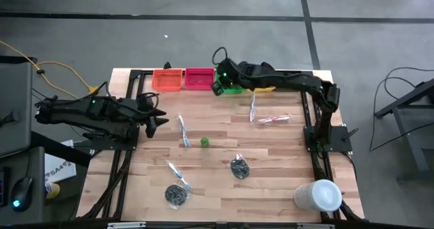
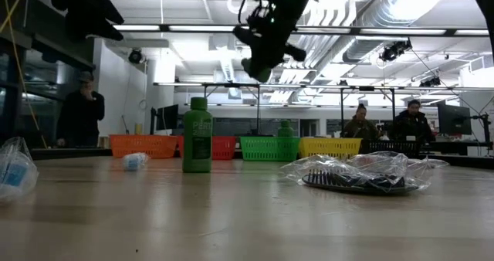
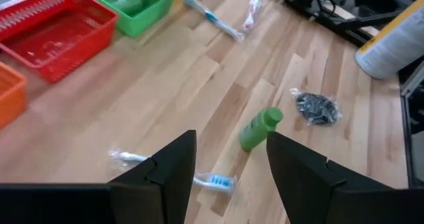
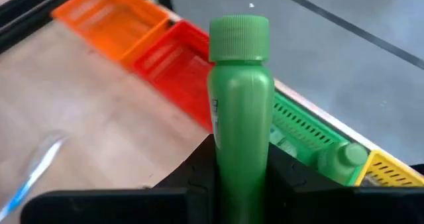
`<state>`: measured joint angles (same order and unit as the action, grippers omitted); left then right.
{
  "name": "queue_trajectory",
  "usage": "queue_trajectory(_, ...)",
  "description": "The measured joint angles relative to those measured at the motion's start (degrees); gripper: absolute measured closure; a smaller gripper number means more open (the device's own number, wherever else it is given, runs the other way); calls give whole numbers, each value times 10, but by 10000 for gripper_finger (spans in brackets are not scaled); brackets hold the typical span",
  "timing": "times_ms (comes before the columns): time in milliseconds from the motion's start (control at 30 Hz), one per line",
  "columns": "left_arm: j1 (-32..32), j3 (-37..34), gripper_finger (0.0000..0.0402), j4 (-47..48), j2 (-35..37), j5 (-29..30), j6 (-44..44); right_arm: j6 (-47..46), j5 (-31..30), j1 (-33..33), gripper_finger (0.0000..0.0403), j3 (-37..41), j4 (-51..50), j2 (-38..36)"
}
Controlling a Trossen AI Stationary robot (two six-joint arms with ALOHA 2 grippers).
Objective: Pick & Place Travel size toiletries
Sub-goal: Put the green shampoo into the green bin
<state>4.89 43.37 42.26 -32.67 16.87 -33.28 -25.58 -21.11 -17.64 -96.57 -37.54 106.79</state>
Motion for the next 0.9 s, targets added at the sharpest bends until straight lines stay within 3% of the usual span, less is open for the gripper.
queue_trajectory(267, 0, -15, 216, -85, -15, -9, 2, 16, 9, -63, 340, 1, 49, 48)
queue_trajectory(600, 0, -15, 216, -127, -17, 9, -17, 241, 140, -123, 340, 1, 31, 99)
queue_trajectory(733, 0, -15, 216, -127, -17, 19, -31, 289, 188, -139, 339, 1, 24, 119)
queue_trajectory(900, 0, -15, 216, -126, -17, 21, -45, 314, 195, -150, 333, 1, 13, 126)
